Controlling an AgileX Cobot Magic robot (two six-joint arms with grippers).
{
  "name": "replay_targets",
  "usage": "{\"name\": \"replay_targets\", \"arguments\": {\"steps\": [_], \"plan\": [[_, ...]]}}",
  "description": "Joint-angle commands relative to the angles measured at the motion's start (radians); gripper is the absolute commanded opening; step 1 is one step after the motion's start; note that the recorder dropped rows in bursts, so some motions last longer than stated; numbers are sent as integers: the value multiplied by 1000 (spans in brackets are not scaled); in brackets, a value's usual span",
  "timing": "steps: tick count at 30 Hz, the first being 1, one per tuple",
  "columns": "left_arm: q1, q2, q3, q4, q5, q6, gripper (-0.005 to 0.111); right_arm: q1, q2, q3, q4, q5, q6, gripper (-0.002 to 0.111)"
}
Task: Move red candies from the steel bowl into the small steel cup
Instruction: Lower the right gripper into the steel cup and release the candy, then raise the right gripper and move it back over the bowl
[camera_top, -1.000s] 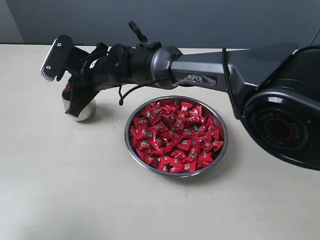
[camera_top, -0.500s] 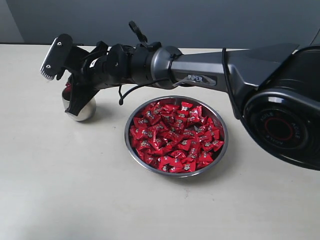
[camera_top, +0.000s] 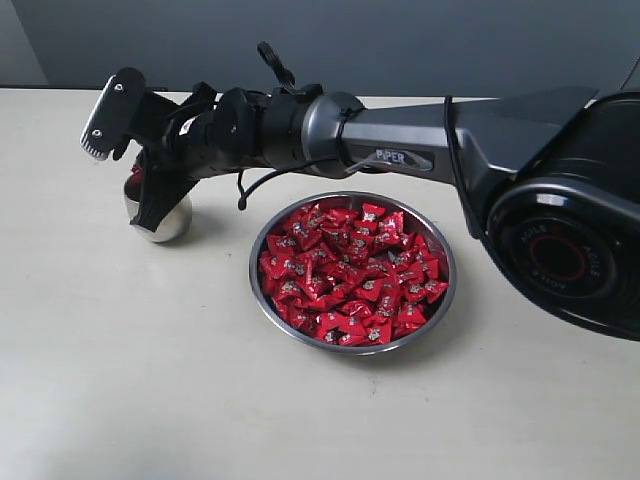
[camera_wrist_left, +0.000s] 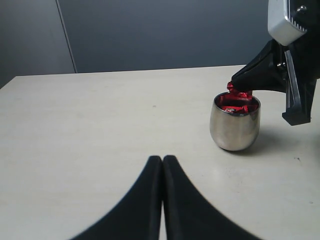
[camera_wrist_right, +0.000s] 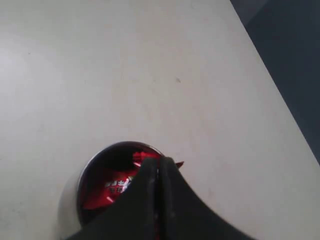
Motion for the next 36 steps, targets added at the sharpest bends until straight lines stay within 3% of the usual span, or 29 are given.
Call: {"name": "replay_targets", "arguments": {"steps": [1,5,7,18,20,26,31,36], "plan": [[1,-4,4,-6,0,-4,0,-1,1,-7,-4,-10,-5,17],[1,-4,4,-6,0,-4,0,-1,1,-7,6,-12,-5,46],[1,-4,4,-6,0,-4,0,-1,1,-7,25,-22,-5,55],[1,-4,4,-6,0,-4,0,-1,-1,-7,48,-71,-2,55],[1,-4,4,-6,0,-4,0,-1,-1,-7,50,-94,-2,49],[1,-4,4,-6,0,-4,0,-1,-1,-7,119,-95,2,0],[1,-4,4,-6,0,-4,0,-1,-3,-7,126,-100,2,-1],[1,-4,4,-6,0,-4,0,-16,-15,-5,334,-226,48,-1]]}}
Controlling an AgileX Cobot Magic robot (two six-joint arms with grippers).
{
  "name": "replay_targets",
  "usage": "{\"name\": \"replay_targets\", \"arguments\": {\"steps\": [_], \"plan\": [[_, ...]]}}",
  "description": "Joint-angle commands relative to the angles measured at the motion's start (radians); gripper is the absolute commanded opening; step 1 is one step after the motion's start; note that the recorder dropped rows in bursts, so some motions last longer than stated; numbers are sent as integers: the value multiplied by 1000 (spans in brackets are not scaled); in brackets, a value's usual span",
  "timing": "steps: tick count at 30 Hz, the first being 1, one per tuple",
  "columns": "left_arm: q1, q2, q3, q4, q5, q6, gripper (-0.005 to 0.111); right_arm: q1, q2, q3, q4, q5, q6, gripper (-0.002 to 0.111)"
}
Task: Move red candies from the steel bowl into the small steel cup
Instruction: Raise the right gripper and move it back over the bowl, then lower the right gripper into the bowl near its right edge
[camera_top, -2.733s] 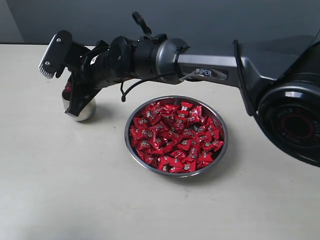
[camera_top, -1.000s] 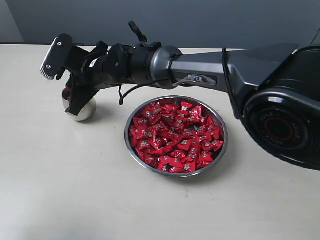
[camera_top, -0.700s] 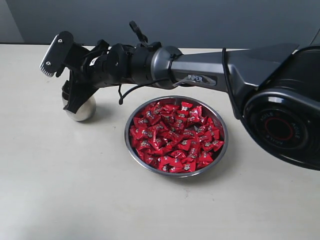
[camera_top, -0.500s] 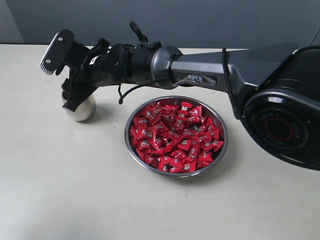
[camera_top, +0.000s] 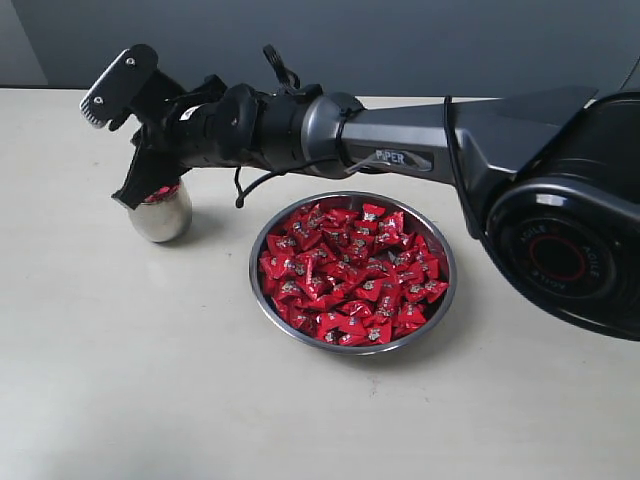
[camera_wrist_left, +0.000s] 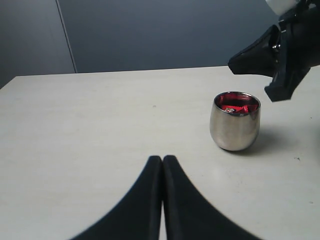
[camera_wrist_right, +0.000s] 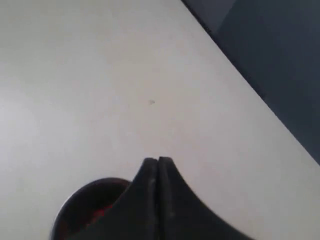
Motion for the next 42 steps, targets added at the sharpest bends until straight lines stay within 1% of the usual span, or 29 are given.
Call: {"name": "replay_targets", "arguments": {"steps": [1,3,6,8,10,15,17,21,23,24,26,28,32,36,42], "plan": [[1,-4,4,-6,0,-4,0,-21,-20,-5,171,-123,26,-1],[1,-4,4,-6,0,-4,0,-31,-31,3,190,-138,26,-1],[1,-4,4,-6,0,-4,0,-38,-62,78,229,-245,26,-1],[1,-4,4,-6,0,-4,0,-40,-92,157,215,-318,26,-1],[1,-4,4,-6,0,-4,0,-42,-130,238,162,-367,26,-1],[1,-4,4,-6,0,-4,0,-61,-251,411,82,-381,37,-1],[1,-4,4,-6,-2,-4,0,-61,-303,489,84,-431,37,-1],[1,-4,4,-6,-2,-4,0,-61,-429,677,86,-591,88,-1],[1,-4,4,-6,-2,-4,0,-61,-491,764,45,-613,88,-1],[1,-4,4,-6,-2,-4,0,-61,-534,820,-8,-603,88,-1],[1,-4,4,-6,-2,-4,0,-61,-588,886,-55,-569,88,-1],[1,-4,4,-6,-2,-4,0,-61,-644,953,-19,-555,88,-1],[1,-4,4,-6,-2,-4,0,-112,-731,1054,36,-496,88,-1],[1,-4,4,-6,-2,-4,0,-190,-797,1110,37,-338,82,-1],[1,-4,4,-6,-2,-4,0,-283,-852,1115,37,-51,82,-1]]}}
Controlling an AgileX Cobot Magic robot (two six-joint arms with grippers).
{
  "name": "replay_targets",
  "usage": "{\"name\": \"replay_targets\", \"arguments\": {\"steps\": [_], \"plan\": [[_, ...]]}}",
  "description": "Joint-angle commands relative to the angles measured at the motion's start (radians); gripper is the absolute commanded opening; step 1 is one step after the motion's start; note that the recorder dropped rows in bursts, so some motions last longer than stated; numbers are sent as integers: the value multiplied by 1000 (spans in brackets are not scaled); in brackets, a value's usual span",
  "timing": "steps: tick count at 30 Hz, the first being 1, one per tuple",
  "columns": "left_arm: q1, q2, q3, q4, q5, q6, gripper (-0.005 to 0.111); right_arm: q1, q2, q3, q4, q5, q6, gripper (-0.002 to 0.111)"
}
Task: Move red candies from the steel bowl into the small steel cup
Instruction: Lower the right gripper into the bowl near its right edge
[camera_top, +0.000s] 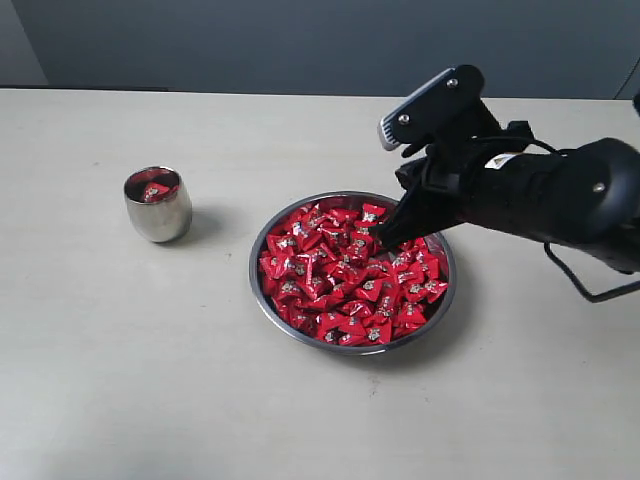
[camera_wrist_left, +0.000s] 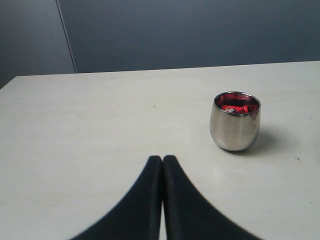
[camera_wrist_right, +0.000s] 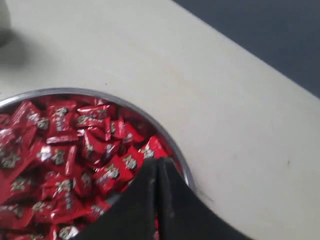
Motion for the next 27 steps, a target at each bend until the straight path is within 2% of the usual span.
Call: {"name": "replay_targets", "arguments": {"steps": [1,7,12,18,23,27], "plan": [[1,-4,4,-6,-2,-4,0,-58,-41,7,-1,212,-1,-1],[1,-4,4,-6,-2,-4,0,-67,-43,-13,-7,475,18,-1],[1,-4,4,-6,-2,-4,0,-67,-42,-15,-72,420,185,-1],[1,-4,4,-6,-2,-4,0,-67,-38,-21,-92,363,186,-1],[1,-4,4,-6,-2,-4,0,-67,22,-94,-120,427,186,-1],[1,-4,4,-6,-2,-2,0,-80,83,-198,-197,535,284,-1]]}}
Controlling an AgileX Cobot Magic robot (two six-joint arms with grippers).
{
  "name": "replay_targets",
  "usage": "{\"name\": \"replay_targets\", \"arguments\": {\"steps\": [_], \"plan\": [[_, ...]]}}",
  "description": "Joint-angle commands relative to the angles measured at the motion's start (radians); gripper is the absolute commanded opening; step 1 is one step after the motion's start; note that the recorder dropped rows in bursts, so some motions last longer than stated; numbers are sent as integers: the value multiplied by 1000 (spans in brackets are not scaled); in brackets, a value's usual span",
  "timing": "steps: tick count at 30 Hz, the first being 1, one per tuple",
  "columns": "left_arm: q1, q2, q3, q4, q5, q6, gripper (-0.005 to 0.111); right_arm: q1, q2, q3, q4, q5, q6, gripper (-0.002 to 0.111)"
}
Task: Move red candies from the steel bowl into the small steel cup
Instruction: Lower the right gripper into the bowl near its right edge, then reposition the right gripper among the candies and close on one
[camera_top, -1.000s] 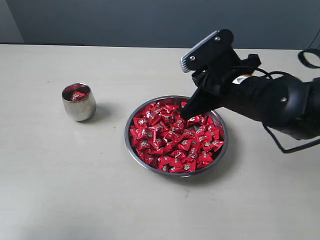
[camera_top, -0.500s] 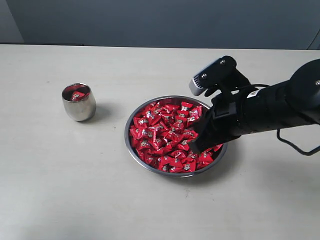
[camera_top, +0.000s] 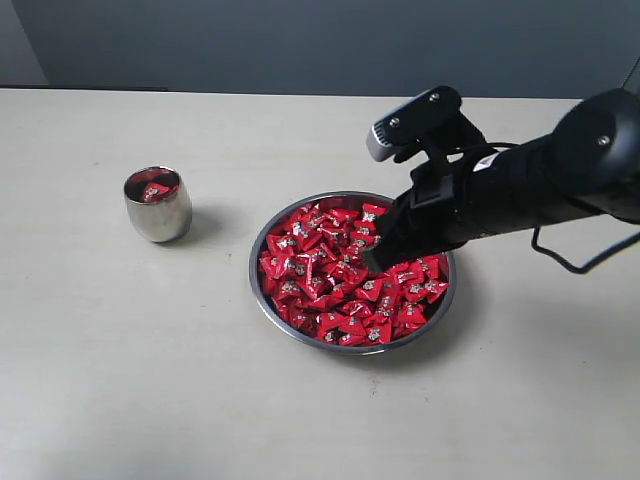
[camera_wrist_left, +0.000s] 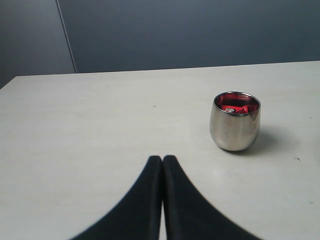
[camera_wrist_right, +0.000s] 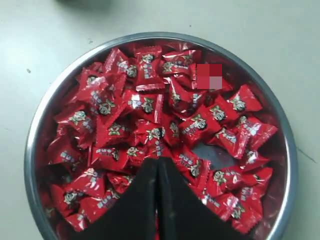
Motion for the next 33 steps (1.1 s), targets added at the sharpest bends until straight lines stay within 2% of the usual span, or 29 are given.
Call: {"name": "replay_targets", "arguments": {"steps": [1,5,8,18,25,33], "plan": [[1,-4,4,-6,-2,-2,0,-24,58,-112,-151,129,141,-1],[1,-4,4,-6,-2,-2,0,-42,84,-226,-547,303,492,-1],[1,-4,4,-6,-2,-2,0,-44,89,-268,-677,334,607,-1],[1,-4,4,-6,-2,-2,0,-44,147,-406,-691,488,603,-1],[1,-4,4,-6,-2,-2,0,-44,265,-529,-694,609,603,-1],[1,-4,4,-6,-2,-2,0,-44,340,-631,-705,602,603,-1]]}}
